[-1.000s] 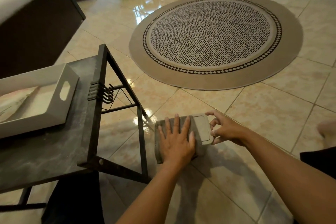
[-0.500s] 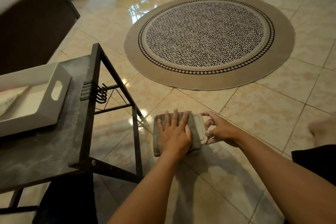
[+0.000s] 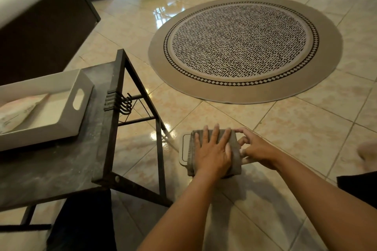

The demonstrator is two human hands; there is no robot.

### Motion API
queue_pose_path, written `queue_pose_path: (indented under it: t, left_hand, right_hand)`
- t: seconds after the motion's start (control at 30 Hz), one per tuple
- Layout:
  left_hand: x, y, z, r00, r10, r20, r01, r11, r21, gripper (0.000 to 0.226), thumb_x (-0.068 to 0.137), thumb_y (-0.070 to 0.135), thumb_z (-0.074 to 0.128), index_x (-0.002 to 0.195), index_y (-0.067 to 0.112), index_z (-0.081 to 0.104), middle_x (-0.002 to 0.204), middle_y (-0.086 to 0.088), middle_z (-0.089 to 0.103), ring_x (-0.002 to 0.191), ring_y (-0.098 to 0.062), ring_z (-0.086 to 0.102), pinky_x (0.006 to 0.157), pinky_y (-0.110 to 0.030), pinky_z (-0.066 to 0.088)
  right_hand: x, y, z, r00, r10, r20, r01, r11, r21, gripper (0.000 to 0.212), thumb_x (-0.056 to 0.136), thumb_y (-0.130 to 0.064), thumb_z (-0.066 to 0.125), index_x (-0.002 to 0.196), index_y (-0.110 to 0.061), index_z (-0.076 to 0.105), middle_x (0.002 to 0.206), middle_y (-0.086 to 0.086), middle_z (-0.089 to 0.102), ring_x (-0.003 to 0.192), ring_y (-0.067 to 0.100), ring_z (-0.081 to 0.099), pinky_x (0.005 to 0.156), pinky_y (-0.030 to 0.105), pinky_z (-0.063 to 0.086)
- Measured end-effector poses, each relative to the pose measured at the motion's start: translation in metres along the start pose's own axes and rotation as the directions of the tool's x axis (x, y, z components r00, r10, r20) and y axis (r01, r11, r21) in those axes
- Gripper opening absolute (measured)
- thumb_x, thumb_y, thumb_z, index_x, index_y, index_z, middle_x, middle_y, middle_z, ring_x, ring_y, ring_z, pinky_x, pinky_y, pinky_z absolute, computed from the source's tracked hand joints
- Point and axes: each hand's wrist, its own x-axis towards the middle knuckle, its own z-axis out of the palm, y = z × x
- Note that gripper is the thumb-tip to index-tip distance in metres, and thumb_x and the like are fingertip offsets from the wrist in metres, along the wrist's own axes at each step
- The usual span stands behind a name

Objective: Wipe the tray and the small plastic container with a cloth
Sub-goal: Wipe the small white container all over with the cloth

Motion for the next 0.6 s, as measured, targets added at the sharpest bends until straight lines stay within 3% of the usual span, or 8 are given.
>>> queue_pose_path:
  t: [0.2, 0.33, 0.43, 0.5, 0.6]
  left_hand:
    - [-0.012, -0.035, -0.004, 0.953, -0.301, -0.022, 0.300, 0.953, -0.048, 0.059, 0.100, 0.048, 0.009, 0.151, 0.038, -0.019, 0.161, -0.001, -0.024, 0.146, -0.032, -0.026, 0.116, -0.061, -0.016]
    - [-0.032, 0.001, 0.005, 0.985, -0.171, 0.011, 0.171, 0.985, -0.021, 0.065, 0.090, 0.052, -0.002, 0.149, 0.037, -0.022, 0.160, 0.000, -0.029, 0.144, -0.034, -0.031, 0.116, -0.060, -0.015]
    - [-0.015, 0.021, 0.007, 0.999, -0.027, 0.030, 0.026, 0.999, 0.022, 0.065, 0.093, 0.052, 0.003, 0.152, 0.035, -0.019, 0.162, -0.001, -0.026, 0.145, -0.035, -0.029, 0.117, -0.060, -0.013]
    - [0.001, 0.019, 0.003, 0.999, -0.026, 0.025, 0.025, 1.000, 0.001, 0.060, 0.098, 0.048, 0.006, 0.153, 0.035, -0.016, 0.163, 0.000, -0.022, 0.146, -0.032, -0.027, 0.118, -0.059, -0.010]
    - [0.017, 0.001, -0.008, 0.987, -0.161, 0.024, 0.163, 0.984, -0.072, 0.057, 0.103, 0.042, 0.012, 0.154, 0.035, -0.014, 0.163, 0.001, -0.021, 0.147, -0.031, -0.026, 0.118, -0.058, -0.011]
  right_hand:
    - [0.002, 0.004, 0.004, 0.999, -0.016, -0.036, 0.018, 0.999, 0.042, 0.070, 0.086, 0.020, 0.054, 0.140, -0.023, 0.042, 0.104, 0.019, 0.053, 0.089, 0.029, 0.068, 0.061, 0.036, 0.063]
    - [0.001, 0.000, 0.004, 1.000, -0.006, -0.025, 0.007, 0.999, 0.041, 0.070, 0.085, 0.021, 0.053, 0.136, -0.026, 0.042, 0.102, 0.018, 0.052, 0.088, 0.030, 0.065, 0.059, 0.034, 0.062]
    - [-0.004, 0.002, 0.004, 1.000, -0.004, -0.023, 0.004, 1.000, 0.012, 0.072, 0.083, 0.018, 0.057, 0.135, -0.030, 0.042, 0.105, 0.014, 0.058, 0.088, 0.028, 0.065, 0.062, 0.035, 0.062]
    - [-0.007, 0.005, 0.006, 0.999, -0.010, -0.044, 0.012, 0.999, 0.039, 0.071, 0.084, 0.016, 0.059, 0.136, -0.030, 0.043, 0.104, 0.015, 0.058, 0.086, 0.028, 0.065, 0.066, 0.042, 0.063]
    - [-0.010, 0.013, 0.012, 0.991, -0.012, -0.134, 0.026, 0.995, 0.101, 0.069, 0.085, 0.018, 0.055, 0.138, -0.024, 0.043, 0.098, 0.015, 0.054, 0.083, 0.028, 0.065, 0.071, 0.052, 0.063]
